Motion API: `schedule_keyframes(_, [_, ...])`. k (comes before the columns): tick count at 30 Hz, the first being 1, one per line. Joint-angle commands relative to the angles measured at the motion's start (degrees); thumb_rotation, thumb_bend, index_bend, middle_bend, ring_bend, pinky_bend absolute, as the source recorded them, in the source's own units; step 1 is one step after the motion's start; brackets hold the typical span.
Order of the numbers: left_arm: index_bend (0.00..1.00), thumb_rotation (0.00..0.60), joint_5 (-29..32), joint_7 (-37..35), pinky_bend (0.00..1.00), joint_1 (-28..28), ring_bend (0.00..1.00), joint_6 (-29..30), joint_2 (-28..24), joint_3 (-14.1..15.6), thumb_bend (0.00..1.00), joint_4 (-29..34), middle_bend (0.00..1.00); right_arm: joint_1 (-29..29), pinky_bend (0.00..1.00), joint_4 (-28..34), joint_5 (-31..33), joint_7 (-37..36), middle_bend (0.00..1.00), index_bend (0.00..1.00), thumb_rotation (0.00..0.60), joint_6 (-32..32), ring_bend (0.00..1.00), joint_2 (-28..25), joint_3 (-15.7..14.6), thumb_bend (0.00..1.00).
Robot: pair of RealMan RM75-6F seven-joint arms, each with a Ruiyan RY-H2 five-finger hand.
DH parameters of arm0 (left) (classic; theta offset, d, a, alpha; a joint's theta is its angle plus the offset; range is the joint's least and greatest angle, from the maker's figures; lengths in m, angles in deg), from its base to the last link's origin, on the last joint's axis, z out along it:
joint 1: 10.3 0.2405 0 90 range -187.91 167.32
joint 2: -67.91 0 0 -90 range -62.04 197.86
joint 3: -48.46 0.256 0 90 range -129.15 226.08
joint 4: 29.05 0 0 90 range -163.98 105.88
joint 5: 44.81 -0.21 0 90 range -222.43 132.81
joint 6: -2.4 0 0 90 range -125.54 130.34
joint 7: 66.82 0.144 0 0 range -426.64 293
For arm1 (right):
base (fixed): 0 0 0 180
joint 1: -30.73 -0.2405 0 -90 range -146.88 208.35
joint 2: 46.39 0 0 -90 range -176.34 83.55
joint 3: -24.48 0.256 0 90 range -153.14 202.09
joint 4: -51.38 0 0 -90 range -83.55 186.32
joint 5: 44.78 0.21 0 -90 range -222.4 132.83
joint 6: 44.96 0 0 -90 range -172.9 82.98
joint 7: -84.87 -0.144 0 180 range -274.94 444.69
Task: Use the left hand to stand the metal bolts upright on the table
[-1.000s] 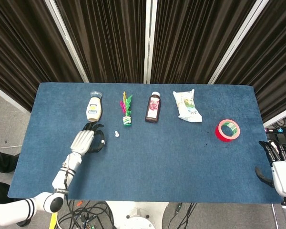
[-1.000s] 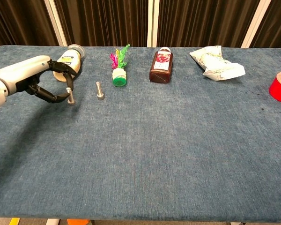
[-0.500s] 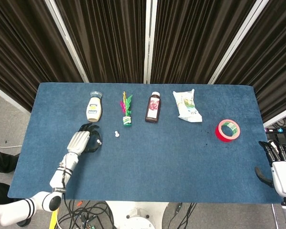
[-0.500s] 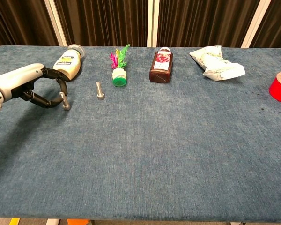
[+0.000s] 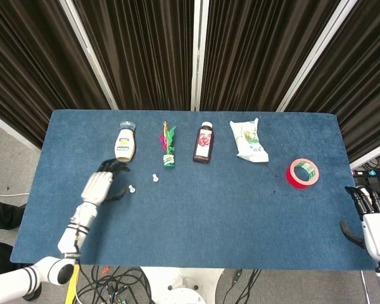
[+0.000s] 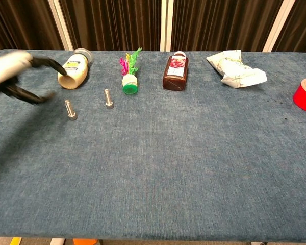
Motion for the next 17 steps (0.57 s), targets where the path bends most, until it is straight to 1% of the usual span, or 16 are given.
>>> schedule_keyframes(1, [0.27,0.6,-0.7,2.2,0.02,4.8,0.0,7.2,-8.2,-0.5,0.36,4.9,0.16,-0.5,0.11,-0.3,-0.2,-1.7,0.17,0.11,0.6,-0.5,0.05,-1.0,0.2,0.23])
schedule_keyframes(2, [0.27,0.6,-0.8,3.4,0.02,6.5,0.0,9.4,-10.6,-0.1,0.33,5.4,0.16,-0.7,0.11,-0.5,-0.2,-2.5,0.17,0.11,0.6,-0.7,0.05,-1.3,0.3,0.23])
schedule_keyframes(4, [0.28,0.6,-1.2,5.5,0.01,9.1,0.0,12.0,-13.8,1.2,0.28,5.9,0.16,-0.9,0.11,-0.9,0.0,-3.7,0.17,0.11,0.6,-0.9,0.05,-1.6,0.4,0.23])
schedule_keyframes(6, [0.28,0.6,-1.0,8.2,0.0,12.3,0.0,14.4,-17.3,3.2,0.22,7.1,0.16,-0.9,0.11,-1.2,-0.2,-5.0,0.17,0.11,0.6,-0.9,0.04,-1.8,0.4,0.23])
schedule_keyframes(8, [0.28,0.599,-1.7,9.5,0.0,14.9,0.0,16.7,-19.8,5.0,0.18,8.3,0.16,-0.9,0.1,-1.2,-0.6,-6.2,0.16,0.11,0.6,-0.6,0.02,-1.9,0.2,0.23])
schedule_keyframes(10, [0.27,0.593,-2.6,9.7,0.0,17.9,0.0,19.6,-21.7,6.8,0.16,9.8,0.14,-0.8,0.08,-1.2,-1.2,-7.1,0.15,0.12,0.6,-0.5,0.0,-1.9,-0.1,0.23])
schedule_keyframes(12, [0.27,0.589,-3.9,8.9,0.0,20.6,0.0,22.2,-22.6,8.4,0.16,11.1,0.14,-0.6,0.07,-1.1,-1.4,-7.6,0.14,0.11,0.6,-0.3,0.0,-1.8,-0.4,0.23])
schedule_keyframes(15, [0.27,0.589,-6.3,8.6,0.0,23.6,0.0,25.6,-22.7,10.3,0.16,11.8,0.14,-0.3,0.06,-0.9,-1.9,-8.0,0.13,0.11,0.6,0.2,0.0,-1.4,-0.8,0.23])
schedule_keyframes(17, [0.27,0.592,-7.5,8.5,0.0,25.0,0.0,27.7,-22.1,10.8,0.16,11.7,0.14,-0.2,0.06,-0.9,-2.5,-8.4,0.13,0.11,0.6,0.6,0.0,-1.1,-1.1,0.23])
